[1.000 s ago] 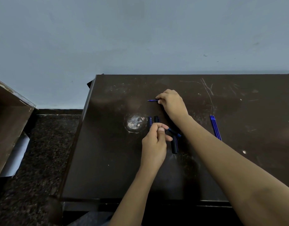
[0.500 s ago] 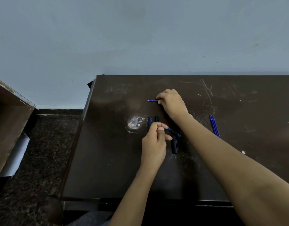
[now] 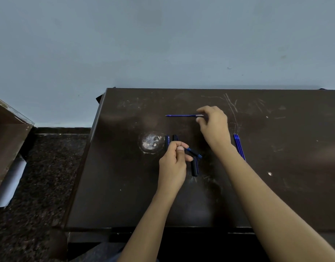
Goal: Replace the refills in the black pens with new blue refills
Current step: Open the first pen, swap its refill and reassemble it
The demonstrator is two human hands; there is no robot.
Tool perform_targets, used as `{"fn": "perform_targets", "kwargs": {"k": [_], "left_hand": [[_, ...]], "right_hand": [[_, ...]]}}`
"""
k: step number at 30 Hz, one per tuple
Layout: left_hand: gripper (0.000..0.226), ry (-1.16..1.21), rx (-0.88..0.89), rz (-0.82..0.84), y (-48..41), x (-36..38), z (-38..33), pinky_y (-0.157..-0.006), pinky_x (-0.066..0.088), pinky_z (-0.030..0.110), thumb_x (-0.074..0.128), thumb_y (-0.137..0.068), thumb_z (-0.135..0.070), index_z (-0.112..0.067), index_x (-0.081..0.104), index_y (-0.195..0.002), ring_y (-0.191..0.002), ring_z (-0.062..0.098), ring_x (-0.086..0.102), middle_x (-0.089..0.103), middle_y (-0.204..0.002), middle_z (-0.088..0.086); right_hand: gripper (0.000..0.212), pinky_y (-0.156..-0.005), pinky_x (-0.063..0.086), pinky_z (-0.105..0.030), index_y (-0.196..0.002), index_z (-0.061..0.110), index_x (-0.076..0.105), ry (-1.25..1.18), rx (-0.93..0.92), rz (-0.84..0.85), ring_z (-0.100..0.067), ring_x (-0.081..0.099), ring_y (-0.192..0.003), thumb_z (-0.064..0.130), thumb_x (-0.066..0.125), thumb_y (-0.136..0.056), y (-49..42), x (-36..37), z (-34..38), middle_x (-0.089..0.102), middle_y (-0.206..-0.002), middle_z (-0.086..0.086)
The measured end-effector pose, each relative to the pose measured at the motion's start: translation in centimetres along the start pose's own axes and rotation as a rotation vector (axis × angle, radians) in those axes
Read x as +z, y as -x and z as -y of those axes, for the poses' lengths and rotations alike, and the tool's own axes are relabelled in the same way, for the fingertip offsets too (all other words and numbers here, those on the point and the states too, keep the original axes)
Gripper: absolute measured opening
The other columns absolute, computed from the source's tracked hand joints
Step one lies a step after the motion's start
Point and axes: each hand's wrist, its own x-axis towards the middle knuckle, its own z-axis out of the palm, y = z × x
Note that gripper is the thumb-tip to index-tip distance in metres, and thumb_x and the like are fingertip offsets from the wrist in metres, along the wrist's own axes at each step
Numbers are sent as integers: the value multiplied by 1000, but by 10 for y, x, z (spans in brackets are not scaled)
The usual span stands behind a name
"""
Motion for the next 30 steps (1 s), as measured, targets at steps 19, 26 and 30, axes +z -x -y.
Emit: {"fn": "perform_targets", "kwargs": {"k": [19,26,30], "left_hand": [[23,-59,-8,-1,2,-1,-5,-44,38,9,37,-101,-22,-29,57,-94,-48,0,44,67,-70,-8],[22,-83,-7,1,3,0,-4,-55,43,13,37,-101,-22,-26,58,-98,-60,5,53,67,-73,-7],[20,-112,-10,9,2,1,-3,-51,40,5,39,-100,-23,-26,58,-99,-55,-5,52,67,-73,-7]], "right_hand": [[19,-78,51,-48,-89,0,62,291,501,67,-40,57,-91,18,67,-84,78,-61,-41,57,-99,-20],[19,-75,53,-45,-93,-4,62,348,553,97,-43,59,-91,13,62,-85,68,-55,-37,58,-99,-22],[13,-71,45,-42,-89,-8,57,347,546,98,-42,54,-96,4,55,-84,66,-51,-38,52,-104,-24]]}}
